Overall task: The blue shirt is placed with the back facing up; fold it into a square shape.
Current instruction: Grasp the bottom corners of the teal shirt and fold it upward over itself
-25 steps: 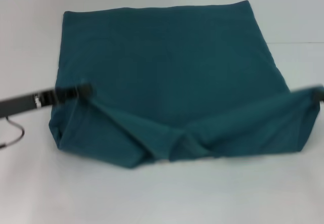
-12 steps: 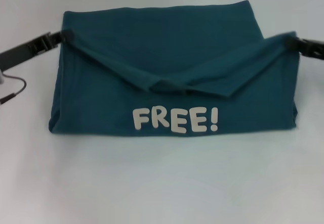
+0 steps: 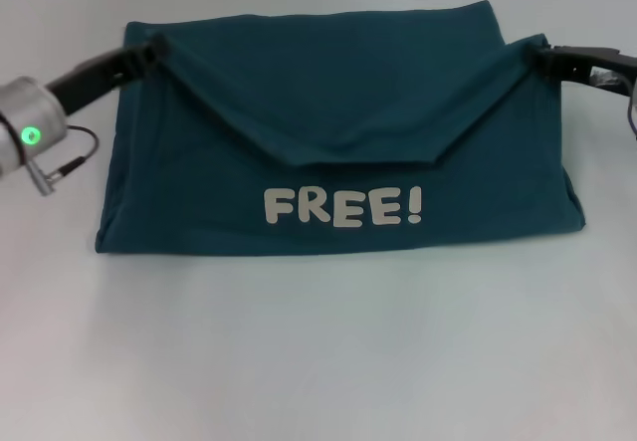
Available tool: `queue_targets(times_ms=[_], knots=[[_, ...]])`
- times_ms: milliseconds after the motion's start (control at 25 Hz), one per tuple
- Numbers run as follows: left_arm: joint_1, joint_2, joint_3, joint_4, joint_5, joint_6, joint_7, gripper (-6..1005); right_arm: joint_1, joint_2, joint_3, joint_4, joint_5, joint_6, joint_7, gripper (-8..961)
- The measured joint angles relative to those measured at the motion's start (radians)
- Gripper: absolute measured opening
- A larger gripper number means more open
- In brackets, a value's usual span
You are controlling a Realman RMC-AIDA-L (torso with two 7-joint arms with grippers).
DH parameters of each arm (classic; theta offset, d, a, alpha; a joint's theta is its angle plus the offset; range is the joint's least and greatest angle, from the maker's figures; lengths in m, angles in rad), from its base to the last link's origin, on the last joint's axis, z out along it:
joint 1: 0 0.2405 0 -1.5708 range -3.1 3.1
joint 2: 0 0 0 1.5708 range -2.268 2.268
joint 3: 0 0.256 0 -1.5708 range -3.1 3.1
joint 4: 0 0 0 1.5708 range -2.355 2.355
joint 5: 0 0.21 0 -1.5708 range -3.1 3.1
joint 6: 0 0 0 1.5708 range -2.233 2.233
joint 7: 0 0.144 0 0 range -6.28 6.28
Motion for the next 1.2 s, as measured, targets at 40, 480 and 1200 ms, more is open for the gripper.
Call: queue_targets(times_ms=[40, 480, 1200], knots=[[-0.005, -0.004, 0.000, -0.009, -0.003, -0.016, 0.017, 26, 0.003, 0.000, -0.001, 0.013, 0.008, 0.023, -0.013, 106], [-0.016, -0.037, -0.005, -0.031, -0.048, -0.120, 0.124, 28, -0.002, 0.012, -0.003, 0.099, 0.099, 0.127, -0.151, 114], [0.044, -0.061, -0.010, -0.021, -0.202, -0.171, 0.218, 184, -0.014, 0.040, -0.012, 0.090, 0.100, 0.175, -0.178, 175]])
